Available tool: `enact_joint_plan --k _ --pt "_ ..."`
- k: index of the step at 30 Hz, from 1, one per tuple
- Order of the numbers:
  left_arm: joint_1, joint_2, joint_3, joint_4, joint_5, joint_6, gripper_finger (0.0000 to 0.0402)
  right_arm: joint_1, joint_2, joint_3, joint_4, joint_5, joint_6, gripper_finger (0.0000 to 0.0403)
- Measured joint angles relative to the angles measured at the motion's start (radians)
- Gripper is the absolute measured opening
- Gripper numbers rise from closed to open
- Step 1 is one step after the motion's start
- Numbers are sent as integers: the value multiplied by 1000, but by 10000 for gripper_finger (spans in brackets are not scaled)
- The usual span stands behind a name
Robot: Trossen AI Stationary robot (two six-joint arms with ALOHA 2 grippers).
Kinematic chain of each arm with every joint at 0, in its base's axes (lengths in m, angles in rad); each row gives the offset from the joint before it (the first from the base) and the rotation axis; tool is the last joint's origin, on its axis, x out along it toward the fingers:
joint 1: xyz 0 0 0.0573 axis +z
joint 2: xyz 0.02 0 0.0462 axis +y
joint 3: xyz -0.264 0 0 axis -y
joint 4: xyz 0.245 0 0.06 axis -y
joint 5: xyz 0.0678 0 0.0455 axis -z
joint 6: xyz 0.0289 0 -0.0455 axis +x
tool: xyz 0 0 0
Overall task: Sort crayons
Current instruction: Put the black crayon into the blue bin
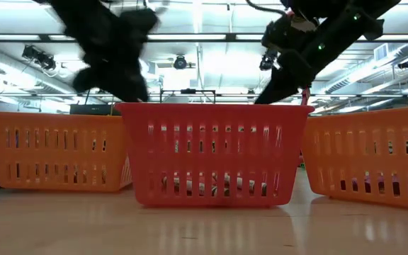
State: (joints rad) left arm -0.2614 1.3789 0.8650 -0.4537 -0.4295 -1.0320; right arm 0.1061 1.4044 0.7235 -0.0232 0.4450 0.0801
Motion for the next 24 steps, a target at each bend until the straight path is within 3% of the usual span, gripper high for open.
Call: enact_joint_plan --k 6,11,24 --pt "140 202 136 53 14 217 119 -36 -13 0 -156 8 96 144" --pt "204 360 239 170 58 389 119 -44 -18 0 -167 -19 100 144" --pt "282 650 491 232 84 583 119 -60 -24 0 -381 -39 183 144"
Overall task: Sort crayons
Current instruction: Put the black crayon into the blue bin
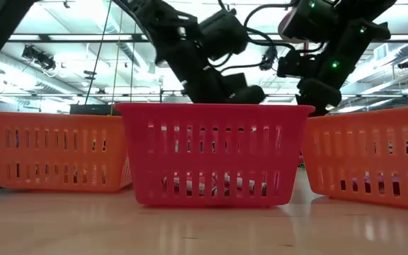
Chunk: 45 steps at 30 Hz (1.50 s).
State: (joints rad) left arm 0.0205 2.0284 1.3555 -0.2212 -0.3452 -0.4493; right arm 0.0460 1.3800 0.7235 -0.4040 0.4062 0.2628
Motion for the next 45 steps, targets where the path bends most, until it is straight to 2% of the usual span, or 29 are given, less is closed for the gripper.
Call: enact_joint_plan --k 4,15,23,28,37,41,45 --pt "14 40 22 45 44 23 119 -4 0 0 -11 -13 -1 144" --pt "15 102 17 155 46 18 119 -4 0 0 -125 -14 7 144" --pt "17 136 21 181 31 38 119 -2 0 0 -119 -16 5 144" --pt "15 137 21 122 38 77 106 -2 0 0 -115 -26 2 144" --pt "14 124 23 34 54 130 20 -2 0 0 -108 -42 -4 144" --pt "15 95 19 -14 92 156 19 0 0 0 -112 -43 -3 144" --pt "14 41 12 -127 109 158 18 0 0 0 -113 -43 -3 144"
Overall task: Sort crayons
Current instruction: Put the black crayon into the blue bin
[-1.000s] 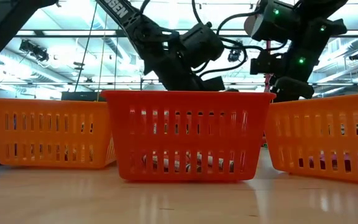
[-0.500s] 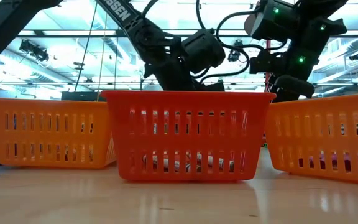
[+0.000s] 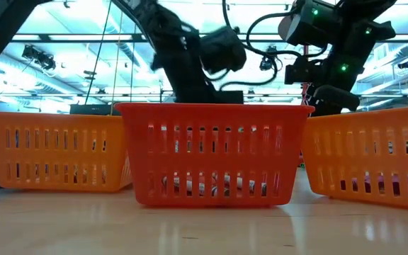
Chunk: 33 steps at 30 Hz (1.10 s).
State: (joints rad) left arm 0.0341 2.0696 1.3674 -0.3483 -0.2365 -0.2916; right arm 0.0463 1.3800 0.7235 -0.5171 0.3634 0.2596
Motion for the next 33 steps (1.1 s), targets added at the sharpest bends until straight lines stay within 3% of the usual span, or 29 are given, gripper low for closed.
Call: enact_joint_plan --k 12,19,27,33 --pt "-19 -135 3 -281 -22 -43 29 0 0 0 0 0 -8 144" --pt "-87 -225 3 -460 -41 -175 31 0 0 0 11 1 -16 144" --pt "-247 -360 5 -697 -87 -543 31 1 1 0 24 -12 -19 144" --pt "-426 -382 4 -899 -78 -891 32 5 1 0 40 -18 -27 144"
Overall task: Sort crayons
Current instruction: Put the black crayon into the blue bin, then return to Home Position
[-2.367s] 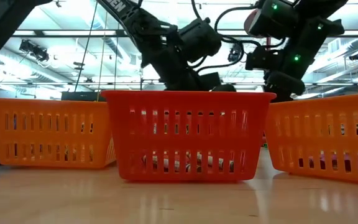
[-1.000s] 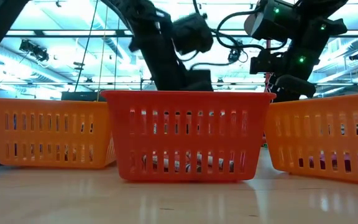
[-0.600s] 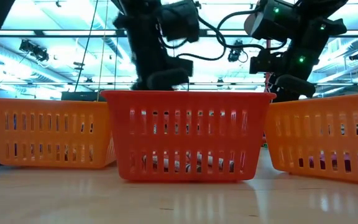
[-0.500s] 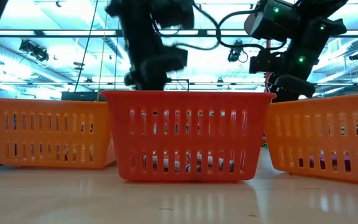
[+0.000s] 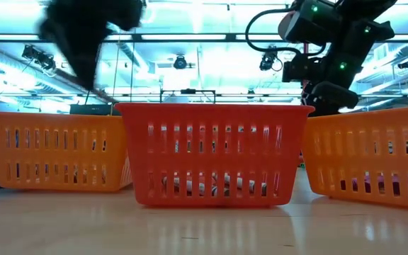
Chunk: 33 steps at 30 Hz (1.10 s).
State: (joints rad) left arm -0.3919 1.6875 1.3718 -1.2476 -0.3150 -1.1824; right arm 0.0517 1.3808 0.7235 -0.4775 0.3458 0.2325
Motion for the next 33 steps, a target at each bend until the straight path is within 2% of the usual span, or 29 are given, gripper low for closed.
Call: enact_joint_plan --k 8,17,21,26,29,33 --pt "-178 0 -27 -102 33 -404 32 0 0 0 37 -8 -22 144" --pt "-282 0 -187 -20 31 -754 32 0 0 0 37 -64 -19 144" --pt "-292 0 -231 68 30 -786 44 0 0 0 36 -78 -16 144" --pt "-293 0 -247 109 29 -779 93 0 0 0 36 -79 -18 144" --pt "-289 1 -233 104 29 -718 116 0 0 0 37 -79 -24 144" --pt "-276 1 -173 69 27 -598 124 6 0 0 63 -79 -66 144"
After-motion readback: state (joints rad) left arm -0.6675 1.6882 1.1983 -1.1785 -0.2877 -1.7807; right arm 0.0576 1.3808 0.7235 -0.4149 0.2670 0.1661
